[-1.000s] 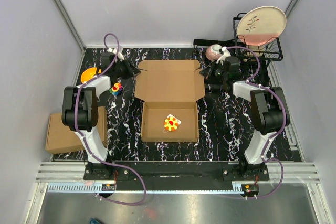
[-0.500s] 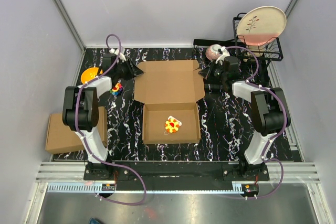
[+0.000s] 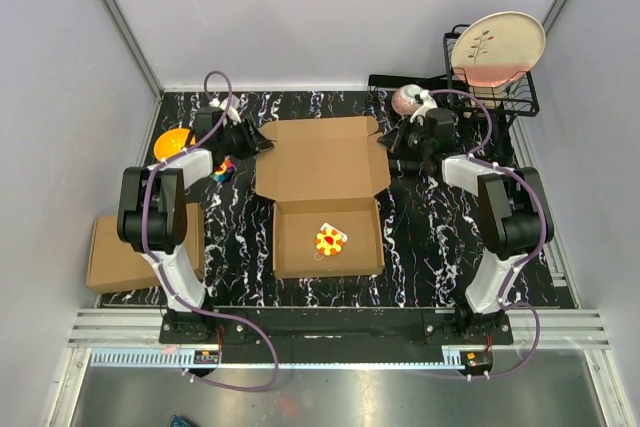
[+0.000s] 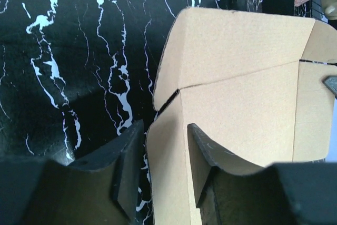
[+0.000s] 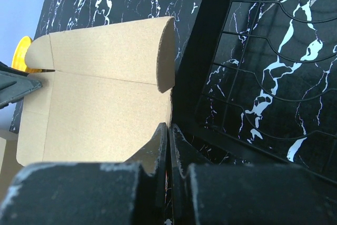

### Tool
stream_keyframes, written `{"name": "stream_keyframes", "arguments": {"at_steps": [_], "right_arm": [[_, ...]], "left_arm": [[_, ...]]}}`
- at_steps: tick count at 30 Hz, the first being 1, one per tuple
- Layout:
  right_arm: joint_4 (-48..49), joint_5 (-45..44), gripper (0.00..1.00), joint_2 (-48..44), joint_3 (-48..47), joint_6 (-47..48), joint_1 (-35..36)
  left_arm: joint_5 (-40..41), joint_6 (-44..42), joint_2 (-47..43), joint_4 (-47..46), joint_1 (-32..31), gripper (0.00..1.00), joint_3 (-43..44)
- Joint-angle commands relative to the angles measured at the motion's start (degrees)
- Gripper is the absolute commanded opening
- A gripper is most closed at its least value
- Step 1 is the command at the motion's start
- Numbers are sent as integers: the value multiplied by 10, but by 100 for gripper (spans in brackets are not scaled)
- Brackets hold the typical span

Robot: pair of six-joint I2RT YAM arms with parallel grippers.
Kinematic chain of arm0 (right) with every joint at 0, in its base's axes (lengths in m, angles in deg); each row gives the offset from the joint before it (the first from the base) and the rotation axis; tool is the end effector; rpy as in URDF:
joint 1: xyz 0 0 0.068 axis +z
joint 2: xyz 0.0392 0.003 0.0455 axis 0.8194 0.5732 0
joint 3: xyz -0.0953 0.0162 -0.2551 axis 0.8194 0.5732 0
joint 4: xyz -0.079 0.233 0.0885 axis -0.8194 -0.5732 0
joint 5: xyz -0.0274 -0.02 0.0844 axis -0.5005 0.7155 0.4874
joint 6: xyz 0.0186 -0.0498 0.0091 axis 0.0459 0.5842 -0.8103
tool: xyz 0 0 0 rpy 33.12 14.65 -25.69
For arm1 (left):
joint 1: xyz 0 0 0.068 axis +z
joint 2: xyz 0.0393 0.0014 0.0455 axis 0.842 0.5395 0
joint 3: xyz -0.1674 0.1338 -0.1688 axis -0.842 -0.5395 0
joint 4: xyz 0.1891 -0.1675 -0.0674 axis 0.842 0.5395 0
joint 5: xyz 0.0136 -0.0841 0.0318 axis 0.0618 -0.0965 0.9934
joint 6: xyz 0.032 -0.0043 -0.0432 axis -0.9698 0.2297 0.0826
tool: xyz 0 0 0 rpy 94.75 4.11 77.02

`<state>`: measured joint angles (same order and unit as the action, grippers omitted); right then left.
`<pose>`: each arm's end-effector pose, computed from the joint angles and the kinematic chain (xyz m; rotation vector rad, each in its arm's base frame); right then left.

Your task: Fold the paper box

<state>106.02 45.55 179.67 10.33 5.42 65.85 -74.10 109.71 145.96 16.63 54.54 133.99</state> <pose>0.3920 0.0894 0.1989 -0.0227 2.0302 0.8123 0.4017 -0.0377 0.1903 -0.1867 2.2169 -0.8812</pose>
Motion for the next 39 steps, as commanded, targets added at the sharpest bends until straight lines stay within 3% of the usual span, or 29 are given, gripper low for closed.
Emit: {"name": "stream_keyframes", "arguments": {"at_steps": [1, 7, 12, 19, 25, 32, 39], "right_arm": [[5, 7, 5, -31, 4, 17, 5], [6, 7, 4, -32, 7, 16, 4], [12, 8, 4, -31, 12, 14, 5], [11, 8, 4, -30, 12, 15, 5], [22, -2, 1, -47, 25, 10, 5], [-1, -83, 0, -121, 46, 39, 44], [-22, -190, 0, -177, 81, 94, 110]], "left_arm": [[1, -9, -51, -8, -3, 43, -15], [-7, -2, -70, -7, 0, 45, -26], [-7, -5, -75, -9, 3, 31, -36], [-17, -3, -65, -10, 3, 30, -35], [-11, -4, -77, -20, 0, 0, -42], [34, -25, -138, -29, -32, 0, -53], [156, -53, -228, -97, -94, 0, -122]]}}
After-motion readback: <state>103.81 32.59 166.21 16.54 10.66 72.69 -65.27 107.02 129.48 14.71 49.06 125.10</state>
